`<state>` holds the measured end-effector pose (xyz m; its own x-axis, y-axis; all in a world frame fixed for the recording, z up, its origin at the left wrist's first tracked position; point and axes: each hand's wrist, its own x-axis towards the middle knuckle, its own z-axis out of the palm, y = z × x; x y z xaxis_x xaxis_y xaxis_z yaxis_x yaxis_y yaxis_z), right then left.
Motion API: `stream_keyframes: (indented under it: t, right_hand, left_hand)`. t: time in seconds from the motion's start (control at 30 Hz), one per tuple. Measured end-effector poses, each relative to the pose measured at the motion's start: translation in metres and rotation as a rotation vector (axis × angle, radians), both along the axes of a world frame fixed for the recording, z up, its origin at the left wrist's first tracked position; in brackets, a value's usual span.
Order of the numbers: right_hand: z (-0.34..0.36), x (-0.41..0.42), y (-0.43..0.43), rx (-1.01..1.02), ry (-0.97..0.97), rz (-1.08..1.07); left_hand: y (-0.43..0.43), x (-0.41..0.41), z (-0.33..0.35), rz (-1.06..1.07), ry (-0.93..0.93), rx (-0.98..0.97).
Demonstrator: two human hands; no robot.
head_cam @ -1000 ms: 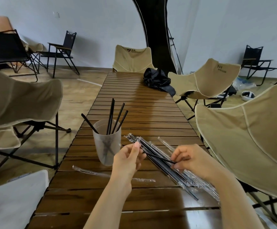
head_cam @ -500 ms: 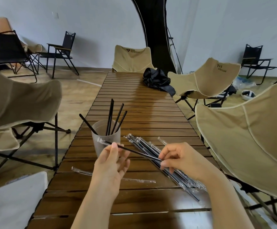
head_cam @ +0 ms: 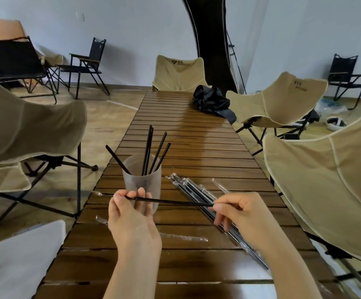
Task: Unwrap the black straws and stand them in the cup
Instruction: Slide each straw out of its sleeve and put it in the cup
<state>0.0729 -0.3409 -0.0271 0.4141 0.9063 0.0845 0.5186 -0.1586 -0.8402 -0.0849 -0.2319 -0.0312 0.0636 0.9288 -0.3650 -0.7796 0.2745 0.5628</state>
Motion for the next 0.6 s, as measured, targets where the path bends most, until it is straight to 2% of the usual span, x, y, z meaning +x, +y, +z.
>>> stream_keyframes:
  t: [0.3,0.6]
  right_hand:
    - [-0.005,-0.006,0.009,-0.009,0.021,0.037]
    - [-0.006,-0.01,0.022,-0.016,0.024,0.059]
  left_hand:
    - [0.0,0.009,-0.005,0.096,0.007,0.058]
    - [0.008,0.009,-0.009,0.022,-0.081,-0.025]
